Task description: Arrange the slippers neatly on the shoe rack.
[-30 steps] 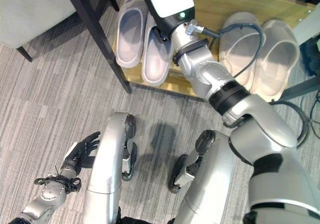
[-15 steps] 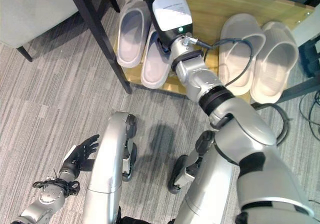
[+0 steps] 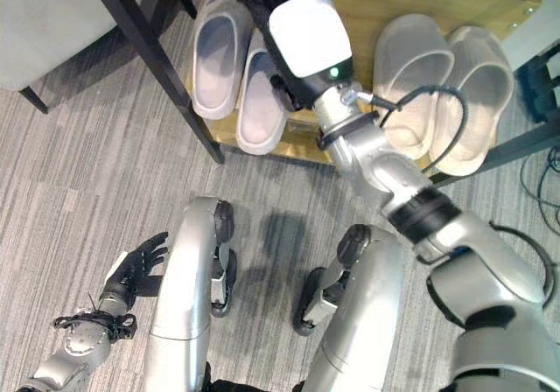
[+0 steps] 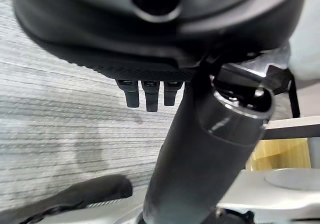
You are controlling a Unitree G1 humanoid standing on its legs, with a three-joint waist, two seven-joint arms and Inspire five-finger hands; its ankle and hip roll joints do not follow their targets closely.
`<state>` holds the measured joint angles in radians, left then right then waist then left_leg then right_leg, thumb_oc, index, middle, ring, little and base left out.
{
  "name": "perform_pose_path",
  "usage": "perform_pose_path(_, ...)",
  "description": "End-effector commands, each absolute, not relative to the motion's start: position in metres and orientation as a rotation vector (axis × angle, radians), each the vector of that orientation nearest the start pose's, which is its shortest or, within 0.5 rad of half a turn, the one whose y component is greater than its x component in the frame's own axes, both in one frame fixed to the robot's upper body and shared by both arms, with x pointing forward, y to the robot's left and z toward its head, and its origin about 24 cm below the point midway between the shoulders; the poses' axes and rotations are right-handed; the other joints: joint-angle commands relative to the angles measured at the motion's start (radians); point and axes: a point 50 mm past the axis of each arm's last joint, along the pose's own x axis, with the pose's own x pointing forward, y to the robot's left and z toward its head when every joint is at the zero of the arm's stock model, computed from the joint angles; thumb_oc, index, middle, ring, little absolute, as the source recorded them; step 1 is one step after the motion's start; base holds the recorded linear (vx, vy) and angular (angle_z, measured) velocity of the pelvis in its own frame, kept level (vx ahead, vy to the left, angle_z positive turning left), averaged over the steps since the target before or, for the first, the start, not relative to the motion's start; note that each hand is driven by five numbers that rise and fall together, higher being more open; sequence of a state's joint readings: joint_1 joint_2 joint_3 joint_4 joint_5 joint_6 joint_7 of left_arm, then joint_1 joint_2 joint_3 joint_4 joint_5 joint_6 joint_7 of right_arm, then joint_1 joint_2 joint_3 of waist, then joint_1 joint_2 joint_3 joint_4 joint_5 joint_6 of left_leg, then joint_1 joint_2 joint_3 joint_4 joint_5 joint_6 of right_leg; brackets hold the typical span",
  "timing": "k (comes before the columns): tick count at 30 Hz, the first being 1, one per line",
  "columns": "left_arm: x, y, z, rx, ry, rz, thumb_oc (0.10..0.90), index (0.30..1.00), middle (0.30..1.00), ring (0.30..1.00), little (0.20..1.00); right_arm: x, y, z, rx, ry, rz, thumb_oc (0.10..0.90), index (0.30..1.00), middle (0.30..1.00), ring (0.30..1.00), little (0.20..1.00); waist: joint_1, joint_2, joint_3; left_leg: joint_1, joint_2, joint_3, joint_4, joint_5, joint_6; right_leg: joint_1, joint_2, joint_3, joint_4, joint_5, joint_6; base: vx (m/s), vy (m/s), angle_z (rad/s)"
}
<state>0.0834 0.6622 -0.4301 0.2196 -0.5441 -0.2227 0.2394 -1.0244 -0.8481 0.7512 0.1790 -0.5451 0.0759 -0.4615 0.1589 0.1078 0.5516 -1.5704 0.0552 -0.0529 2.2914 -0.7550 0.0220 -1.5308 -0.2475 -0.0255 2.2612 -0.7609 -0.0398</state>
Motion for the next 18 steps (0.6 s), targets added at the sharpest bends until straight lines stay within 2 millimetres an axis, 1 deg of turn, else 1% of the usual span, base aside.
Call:
perform_pose_path(1, 0.195, 0.217, -0.002, 0.122, 0.180, -0.009, 0.800, 0.900, 0.900, 0.900, 0.900, 0.321, -0.131, 0.317, -1.431, -1.216, -0.272, 0.800, 0.900, 0.900, 0.900, 0.900, 0.039, 0.004, -0.032, 0.000, -0.053, -0.051, -0.094, -0.034, -0.052, -0.039, -0.061, 0.069, -0.037, 0.067, -0.024, 0.00, 0.000, 0.00)
perform_pose_path(2, 0.193, 0.216, -0.002, 0.122, 0.182, -0.007, 0.800, 0.900, 0.900, 0.900, 0.900, 0.317, -0.135, 0.308, -1.419, -1.206, -0.252, 0.800, 0.900, 0.900, 0.900, 0.900, 0.035, 0.004, -0.032, 0.000, -0.053, -0.051, -0.093, -0.032, -0.051, -0.039, -0.060, 0.069, -0.037, 0.067, -0.025, 0.00, 0.000, 0.00)
perform_pose_path(4, 0.192, 0.216, -0.002, 0.123, 0.181, -0.006, 0.800, 0.900, 0.900, 0.900, 0.900, 0.315, -0.138, 0.304, -1.413, -1.199, -0.246, 0.800, 0.900, 0.900, 0.900, 0.900, 0.034, 0.003, -0.032, 0.000, -0.053, -0.051, -0.093, -0.032, -0.050, -0.039, -0.058, 0.070, -0.037, 0.067, -0.024, 0.00, 0.000, 0.00)
perform_pose_path(5, 0.192, 0.216, -0.001, 0.122, 0.176, -0.001, 0.800, 0.900, 0.900, 0.900, 0.900, 0.310, -0.139, 0.299, -1.393, -1.202, -0.233, 0.800, 0.900, 0.900, 0.900, 0.900, 0.029, 0.003, -0.032, 0.000, -0.052, -0.049, -0.095, -0.030, -0.050, -0.039, -0.056, 0.071, -0.038, 0.066, -0.024, -0.02, 0.004, -0.04)
perform_pose_path(7, 0.190, 0.216, -0.001, 0.118, 0.178, 0.004, 0.800, 0.900, 0.900, 0.900, 0.900, 0.303, -0.142, 0.295, -1.365, -1.211, -0.229, 0.800, 0.900, 0.900, 0.900, 0.900, 0.026, 0.003, -0.032, 0.000, -0.052, -0.049, -0.095, -0.028, -0.049, -0.039, -0.055, 0.070, -0.037, 0.066, -0.023, -0.02, 0.009, -0.08)
perform_pose_path(8, 0.189, 0.217, -0.002, 0.114, 0.184, 0.015, 0.800, 0.900, 0.900, 0.900, 0.900, 0.299, -0.145, 0.292, -1.331, -1.214, -0.232, 0.800, 0.900, 0.900, 0.900, 0.900, 0.018, 0.004, -0.032, 0.000, -0.050, -0.046, -0.098, -0.026, -0.049, -0.039, -0.055, 0.071, -0.038, 0.066, -0.023, -0.02, 0.010, -0.07)
perform_pose_path(10, 0.189, 0.217, -0.002, 0.118, 0.184, 0.011, 0.800, 0.900, 0.900, 0.900, 0.900, 0.297, -0.147, 0.291, -1.330, -1.210, -0.236, 0.800, 0.900, 0.900, 0.900, 0.900, 0.021, 0.003, -0.032, 0.000, -0.051, -0.045, -0.098, -0.025, -0.049, -0.039, -0.056, 0.072, -0.037, 0.066, -0.023, 0.00, 0.003, -0.02)
perform_pose_path(12, 0.186, 0.217, -0.003, 0.112, 0.186, 0.022, 0.800, 0.900, 0.900, 0.900, 0.900, 0.288, -0.149, 0.283, -1.174, -1.202, -0.207, 0.800, 0.900, 0.900, 0.900, 0.900, 0.010, 0.001, -0.032, 0.000, -0.050, -0.040, -0.100, -0.023, -0.047, -0.039, -0.053, 0.074, -0.039, 0.068, -0.022, 0.00, 0.000, 0.00)
perform_pose_path(13, 0.186, 0.217, -0.003, 0.114, 0.186, 0.021, 0.800, 0.900, 0.900, 0.900, 0.900, 0.287, -0.150, 0.283, -1.171, -1.200, -0.208, 0.800, 0.900, 0.900, 0.900, 0.900, 0.011, 0.000, -0.032, 0.000, -0.051, -0.040, -0.099, -0.022, -0.047, -0.039, -0.053, 0.074, -0.038, 0.069, -0.022, 0.00, 0.000, 0.00)
perform_pose_path(18, 0.183, 0.220, -0.002, 0.101, 0.189, 0.028, 0.800, 0.900, 0.900, 0.900, 0.900, 0.274, -0.155, 0.271, -0.956, -1.153, -0.103, 0.800, 0.900, 0.900, 0.900, 0.900, 0.004, -0.002, -0.032, 0.000, -0.051, -0.037, -0.101, -0.017, -0.046, -0.039, -0.049, 0.074, -0.042, 0.071, -0.021, 0.00, 0.000, 0.00)
